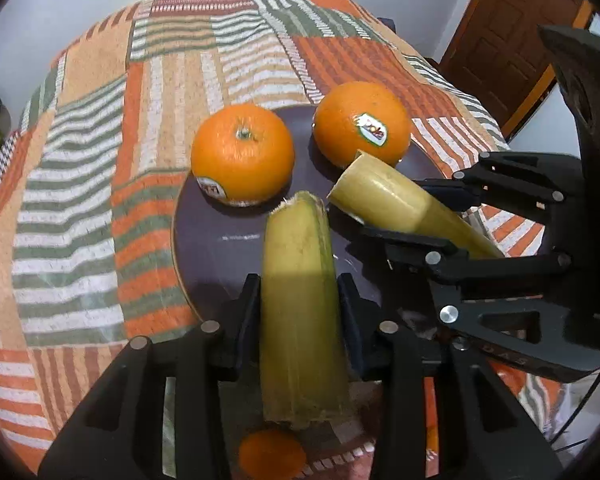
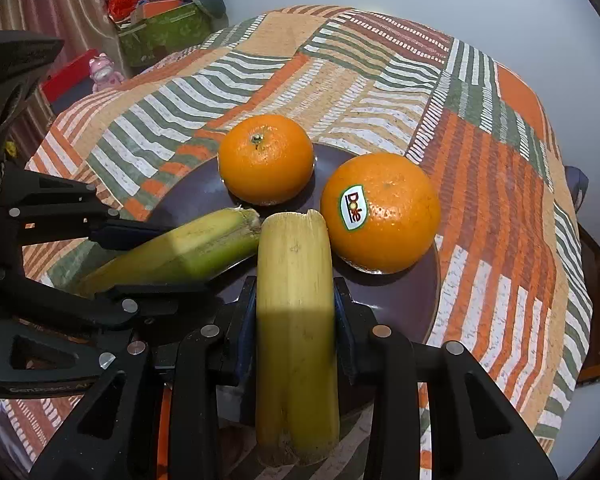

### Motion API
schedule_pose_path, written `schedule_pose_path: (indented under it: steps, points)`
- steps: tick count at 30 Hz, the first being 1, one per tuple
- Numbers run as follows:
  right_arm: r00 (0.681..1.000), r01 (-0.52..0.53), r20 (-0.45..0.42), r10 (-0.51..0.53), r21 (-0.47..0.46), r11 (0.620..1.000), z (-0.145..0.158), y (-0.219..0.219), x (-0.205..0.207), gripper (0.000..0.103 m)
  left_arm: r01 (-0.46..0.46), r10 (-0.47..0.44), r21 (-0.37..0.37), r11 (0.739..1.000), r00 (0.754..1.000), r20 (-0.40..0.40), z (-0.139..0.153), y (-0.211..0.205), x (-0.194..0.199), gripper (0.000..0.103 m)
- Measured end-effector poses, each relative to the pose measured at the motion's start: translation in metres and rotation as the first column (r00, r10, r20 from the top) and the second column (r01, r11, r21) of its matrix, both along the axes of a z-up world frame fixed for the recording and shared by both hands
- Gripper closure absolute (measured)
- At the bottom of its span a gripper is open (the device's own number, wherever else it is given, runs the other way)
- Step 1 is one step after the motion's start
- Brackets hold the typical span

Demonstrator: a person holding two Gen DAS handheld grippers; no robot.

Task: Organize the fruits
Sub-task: 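Lower both corn cobs onto the plate and open both tools, then withdraw both open tools from the plate toward the tomatoes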

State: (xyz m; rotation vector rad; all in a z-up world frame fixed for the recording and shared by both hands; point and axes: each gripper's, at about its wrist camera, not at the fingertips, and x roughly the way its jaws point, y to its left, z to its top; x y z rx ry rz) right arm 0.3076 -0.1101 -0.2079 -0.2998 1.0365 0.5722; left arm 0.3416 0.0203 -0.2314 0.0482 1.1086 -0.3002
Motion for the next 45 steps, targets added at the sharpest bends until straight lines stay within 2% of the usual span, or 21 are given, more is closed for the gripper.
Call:
schedule_pose_path:
  steps: [7, 13, 18, 20, 27, 37, 41, 45]
  points:
    - [1.000, -0.016, -0.018, 0.016, 0.016, 1.000, -0.001, -0.002, 0.004, 0.071, 0.012, -0.012, 0.017, 1.000, 1.000, 0.021, -0.001, -0.001, 0.003, 0.065]
    - [1.000, 0.000, -0.028, 0.002, 0.047, 0.999, -0.002, -0.006, 0.005, 0.070, -0.015, 0.015, -0.002, 1.000, 1.000, 0.020, -0.001, 0.001, 0.004, 0.065]
    - [1.000, 0.016, -0.011, -0.015, 0.043, 0.999, 0.001, -0.008, 0.001, 0.066, -0.033, 0.034, -0.015, 0.999, 0.996, 0.077, 0.013, 0.004, -0.003, 0.063]
    - [1.000, 0.015, 0.008, -0.015, 0.037, 0.999, 0.006, -0.009, -0.002, 0.061, -0.042, 0.044, -0.022, 0.999, 0.995, 0.090, 0.020, 0.007, -0.006, 0.061]
    - [0.997, 0.018, 0.069, -0.022, 0.047, 0.999, 0.028, -0.015, -0.019, 0.059, -0.064, 0.066, -0.021, 0.998, 0.989, 0.131, 0.039, 0.015, -0.023, 0.061]
    - [0.991, 0.038, 0.119, -0.055, 0.135, 0.990, 0.066, -0.024, -0.059, 0.055, -0.106, 0.115, -0.057, 0.993, 0.975, 0.192, 0.076, 0.023, -0.066, 0.061]
    - [0.987, 0.045, 0.146, -0.069, 0.159, 0.986, 0.079, -0.031, -0.078, 0.046, -0.119, 0.127, -0.050, 0.992, 0.963, 0.237, 0.092, 0.023, -0.090, 0.051]
    - [0.979, 0.047, 0.187, -0.078, 0.167, 0.985, 0.091, -0.039, -0.101, 0.045, -0.120, 0.128, -0.044, 0.992, 0.954, 0.270, 0.102, 0.022, -0.113, 0.045]
